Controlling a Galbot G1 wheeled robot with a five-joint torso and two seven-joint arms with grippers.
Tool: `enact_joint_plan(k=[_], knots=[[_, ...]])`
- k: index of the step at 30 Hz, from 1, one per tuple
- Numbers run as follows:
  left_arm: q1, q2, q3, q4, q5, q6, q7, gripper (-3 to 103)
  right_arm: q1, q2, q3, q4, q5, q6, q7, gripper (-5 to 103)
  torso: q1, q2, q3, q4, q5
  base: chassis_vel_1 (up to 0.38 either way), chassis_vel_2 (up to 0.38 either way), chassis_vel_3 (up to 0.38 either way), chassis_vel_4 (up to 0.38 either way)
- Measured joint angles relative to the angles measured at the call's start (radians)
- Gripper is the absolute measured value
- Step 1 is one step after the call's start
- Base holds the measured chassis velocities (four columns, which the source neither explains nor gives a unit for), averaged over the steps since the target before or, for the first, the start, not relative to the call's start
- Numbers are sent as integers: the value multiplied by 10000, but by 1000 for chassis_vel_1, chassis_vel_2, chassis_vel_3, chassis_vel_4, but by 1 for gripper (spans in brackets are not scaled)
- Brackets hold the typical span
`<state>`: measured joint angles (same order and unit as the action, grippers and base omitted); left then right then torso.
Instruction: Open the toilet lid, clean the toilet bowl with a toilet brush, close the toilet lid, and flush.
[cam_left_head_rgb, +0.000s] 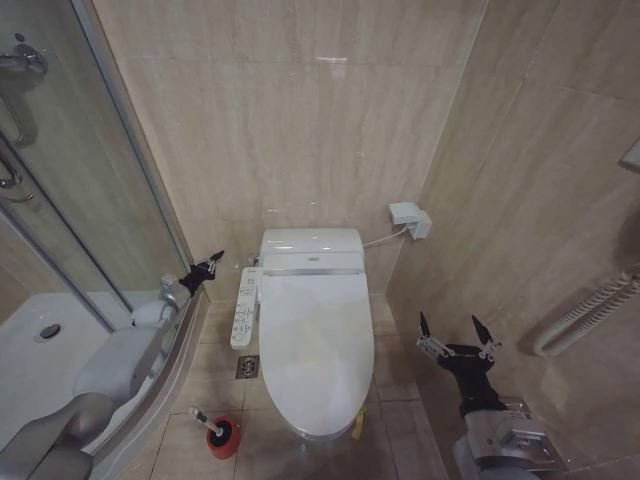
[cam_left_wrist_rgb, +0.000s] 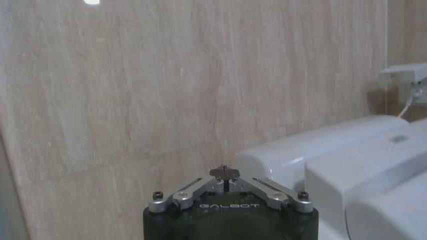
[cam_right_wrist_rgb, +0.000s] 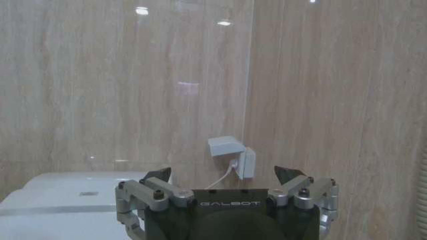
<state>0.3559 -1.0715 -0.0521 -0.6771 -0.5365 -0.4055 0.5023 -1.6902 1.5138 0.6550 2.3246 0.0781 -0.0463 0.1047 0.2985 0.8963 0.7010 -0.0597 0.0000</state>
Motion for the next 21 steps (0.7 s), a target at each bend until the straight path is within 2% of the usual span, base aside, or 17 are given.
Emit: enact_joint_plan(k=[4,21], knots=[[205,-78,-201,126,368,-191,119,0,0,0,0,0,0,0,0,100,0,0,0,0,-1,0,0,0,0],[514,18,-474,-30,544,-287,335,0,0,0,0,0,0,0,0,100,0,0,-1,0,0,0,0,0,0]])
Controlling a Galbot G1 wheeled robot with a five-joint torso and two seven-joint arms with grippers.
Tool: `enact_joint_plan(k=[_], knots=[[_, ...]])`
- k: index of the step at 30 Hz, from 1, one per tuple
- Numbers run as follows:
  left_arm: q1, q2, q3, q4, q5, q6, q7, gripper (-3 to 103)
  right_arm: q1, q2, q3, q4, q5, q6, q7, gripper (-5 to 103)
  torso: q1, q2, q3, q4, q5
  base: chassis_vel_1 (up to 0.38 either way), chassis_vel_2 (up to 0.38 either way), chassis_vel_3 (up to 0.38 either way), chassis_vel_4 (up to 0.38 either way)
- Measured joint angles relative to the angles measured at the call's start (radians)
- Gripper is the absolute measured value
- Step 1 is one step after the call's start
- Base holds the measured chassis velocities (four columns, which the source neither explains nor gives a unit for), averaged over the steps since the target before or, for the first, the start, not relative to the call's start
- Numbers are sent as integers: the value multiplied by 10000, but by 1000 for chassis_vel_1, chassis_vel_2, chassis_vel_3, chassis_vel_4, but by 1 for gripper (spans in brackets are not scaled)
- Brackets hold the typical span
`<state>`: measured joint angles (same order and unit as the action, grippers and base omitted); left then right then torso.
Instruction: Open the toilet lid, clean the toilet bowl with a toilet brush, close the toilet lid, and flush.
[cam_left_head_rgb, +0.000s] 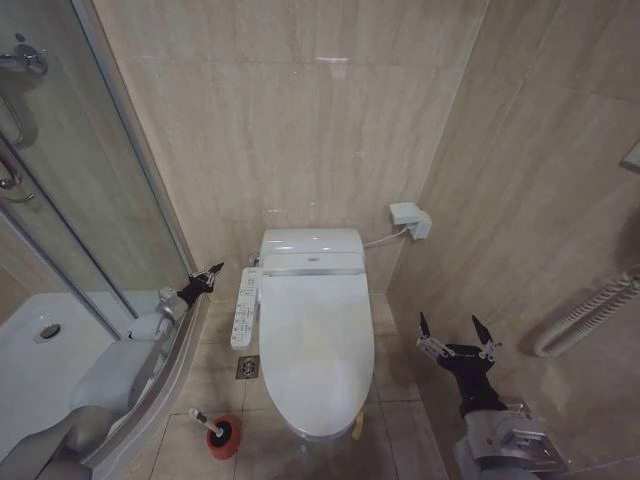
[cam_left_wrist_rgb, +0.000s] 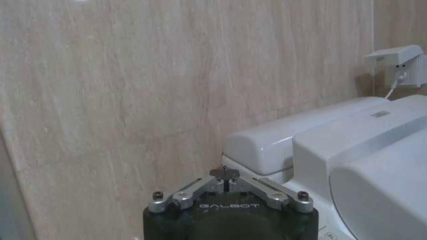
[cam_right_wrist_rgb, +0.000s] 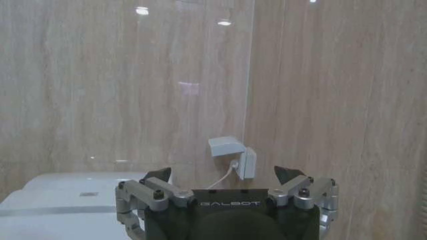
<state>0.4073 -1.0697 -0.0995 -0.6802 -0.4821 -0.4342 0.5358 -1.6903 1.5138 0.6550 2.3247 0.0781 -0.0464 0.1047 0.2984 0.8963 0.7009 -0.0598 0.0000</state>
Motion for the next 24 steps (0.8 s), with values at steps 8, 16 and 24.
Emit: enact_joint_plan(k=[8,16,24], knots=[[76,-38,-54,-13,29,-41,126,0,0,0,0,0,0,0,0,100,0,0,0,-1,-1,0,0,0,0],[147,-42,-46,-80,28,-37,176,0,0,0,0,0,0,0,0,100,1,0,1,0,-1,-25,22,14,-21],[107,-66,-73,-15,34,-40,305,0,0,0,0,0,0,0,0,100,0,0,0,-1,0,0,0,0,0]])
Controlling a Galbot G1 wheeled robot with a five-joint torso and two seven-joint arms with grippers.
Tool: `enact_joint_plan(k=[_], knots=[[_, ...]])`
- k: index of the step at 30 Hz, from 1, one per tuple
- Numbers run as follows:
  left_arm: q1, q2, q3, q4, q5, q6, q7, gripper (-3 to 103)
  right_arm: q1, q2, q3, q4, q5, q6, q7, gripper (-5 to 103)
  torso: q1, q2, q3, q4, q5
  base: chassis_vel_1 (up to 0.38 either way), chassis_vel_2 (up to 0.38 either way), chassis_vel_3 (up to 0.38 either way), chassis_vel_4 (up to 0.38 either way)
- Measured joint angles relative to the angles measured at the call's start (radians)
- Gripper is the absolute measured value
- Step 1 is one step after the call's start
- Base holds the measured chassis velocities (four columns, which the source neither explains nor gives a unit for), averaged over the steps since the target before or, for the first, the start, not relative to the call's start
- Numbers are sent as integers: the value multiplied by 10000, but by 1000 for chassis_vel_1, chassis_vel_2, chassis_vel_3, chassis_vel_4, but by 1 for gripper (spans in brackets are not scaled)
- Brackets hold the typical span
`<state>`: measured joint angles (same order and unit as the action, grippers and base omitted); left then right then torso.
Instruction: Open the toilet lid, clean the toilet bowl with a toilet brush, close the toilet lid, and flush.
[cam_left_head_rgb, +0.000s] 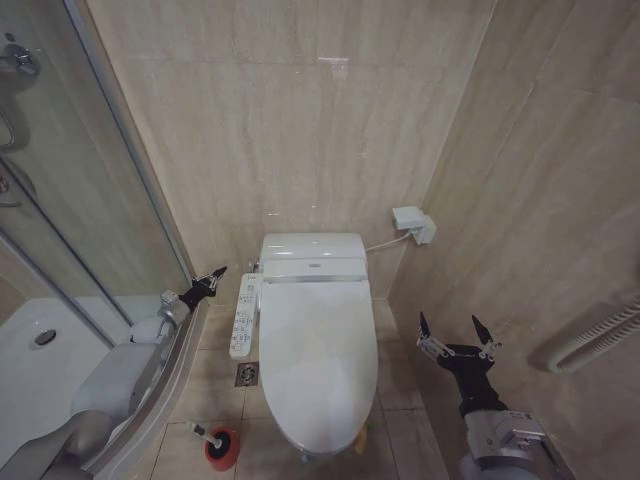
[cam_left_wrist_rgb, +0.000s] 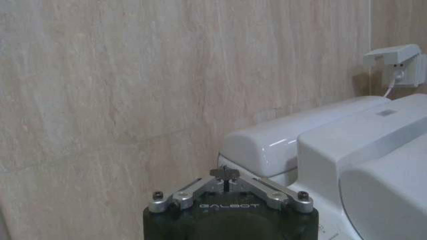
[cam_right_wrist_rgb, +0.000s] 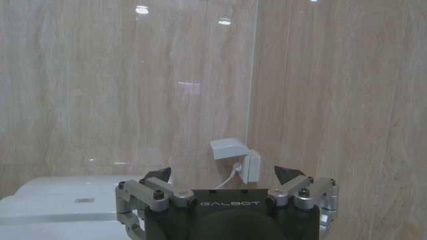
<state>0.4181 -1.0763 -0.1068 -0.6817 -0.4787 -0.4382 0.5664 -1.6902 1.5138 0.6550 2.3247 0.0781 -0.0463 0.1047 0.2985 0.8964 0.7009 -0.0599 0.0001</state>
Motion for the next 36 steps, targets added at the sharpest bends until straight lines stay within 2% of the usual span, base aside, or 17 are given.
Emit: enact_joint_plan(k=[14,30,36], knots=[[233,13,-151,-73,12,-15,163,0,0,0,0,0,0,0,0,100,2,0,1,0,-3,-38,35,35,-33],[180,-32,-84,-79,254,29,-2,0,0,0,0,0,0,0,0,100,1,0,0,-1,-1,-63,67,70,-74],[118,-19,-108,150,276,-104,324,0,0,0,0,0,0,0,0,100,4,-1,2,0,-1,-64,78,63,-65]])
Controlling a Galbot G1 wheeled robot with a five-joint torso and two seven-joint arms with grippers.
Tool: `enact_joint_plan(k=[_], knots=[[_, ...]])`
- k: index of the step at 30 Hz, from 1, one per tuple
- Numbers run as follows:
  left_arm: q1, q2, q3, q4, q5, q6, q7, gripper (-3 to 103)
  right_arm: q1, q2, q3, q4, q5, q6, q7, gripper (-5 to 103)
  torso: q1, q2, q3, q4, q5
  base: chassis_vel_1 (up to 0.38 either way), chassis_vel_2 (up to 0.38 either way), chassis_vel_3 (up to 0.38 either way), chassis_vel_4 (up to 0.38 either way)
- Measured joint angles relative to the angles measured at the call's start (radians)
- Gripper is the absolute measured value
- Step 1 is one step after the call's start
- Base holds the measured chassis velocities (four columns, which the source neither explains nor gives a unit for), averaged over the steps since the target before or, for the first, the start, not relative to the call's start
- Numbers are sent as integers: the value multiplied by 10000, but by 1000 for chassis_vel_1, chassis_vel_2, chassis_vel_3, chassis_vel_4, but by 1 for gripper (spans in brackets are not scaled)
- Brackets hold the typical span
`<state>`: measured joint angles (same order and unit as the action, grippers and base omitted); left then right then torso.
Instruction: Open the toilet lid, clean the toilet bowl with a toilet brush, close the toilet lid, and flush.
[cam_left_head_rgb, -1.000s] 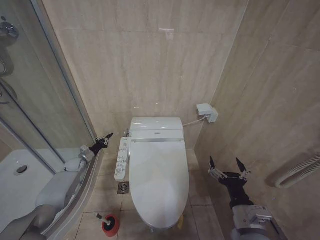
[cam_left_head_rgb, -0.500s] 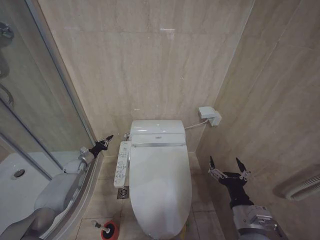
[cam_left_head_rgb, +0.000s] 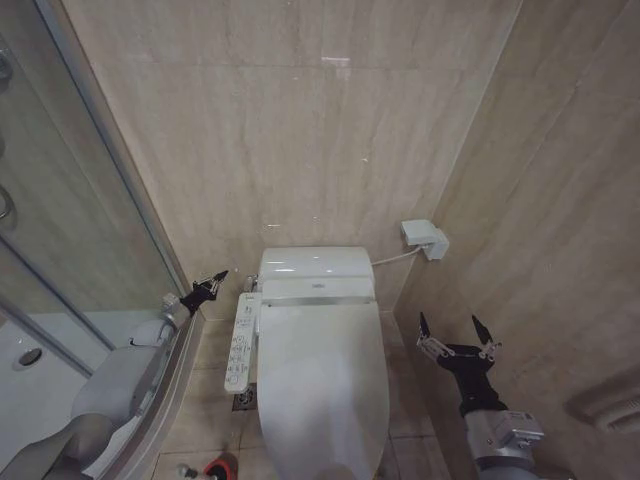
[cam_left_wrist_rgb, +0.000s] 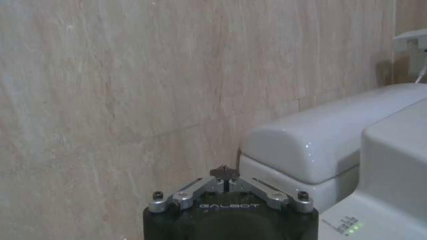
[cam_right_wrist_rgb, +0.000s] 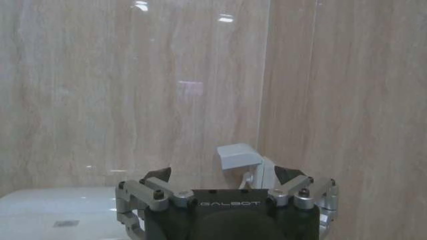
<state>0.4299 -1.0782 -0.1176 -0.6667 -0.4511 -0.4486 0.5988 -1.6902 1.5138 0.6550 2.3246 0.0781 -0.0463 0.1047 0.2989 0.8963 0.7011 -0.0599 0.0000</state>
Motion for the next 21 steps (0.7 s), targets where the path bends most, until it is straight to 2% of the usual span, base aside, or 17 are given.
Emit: enact_joint_plan(k=[3,4,6,10,14,21], knots=[[-272,31,18,552,272,-341,726,0,0,0,0,0,0,0,0,100,-1,0,0,1,0,-15,20,9,-11],[-272,31,18,552,272,-341,726,0,0,0,0,0,0,0,0,100,-1,0,0,1,0,0,0,0,0],[-390,97,36,665,348,-460,1182,0,0,0,0,0,0,0,0,100,-5,1,-2,3,2,0,0,0,0],[-432,107,42,678,300,-567,1667,0,0,0,0,0,0,0,0,100,-6,1,-2,2,-1,0,0,0,0],[-440,54,75,674,272,-634,1874,0,0,0,0,0,0,0,0,100,-5,1,-2,1,-1,0,0,0,0],[-502,-169,194,763,268,-644,1862,0,0,0,0,0,0,0,0,100,-5,1,-2,-1,0,0,0,0,0]])
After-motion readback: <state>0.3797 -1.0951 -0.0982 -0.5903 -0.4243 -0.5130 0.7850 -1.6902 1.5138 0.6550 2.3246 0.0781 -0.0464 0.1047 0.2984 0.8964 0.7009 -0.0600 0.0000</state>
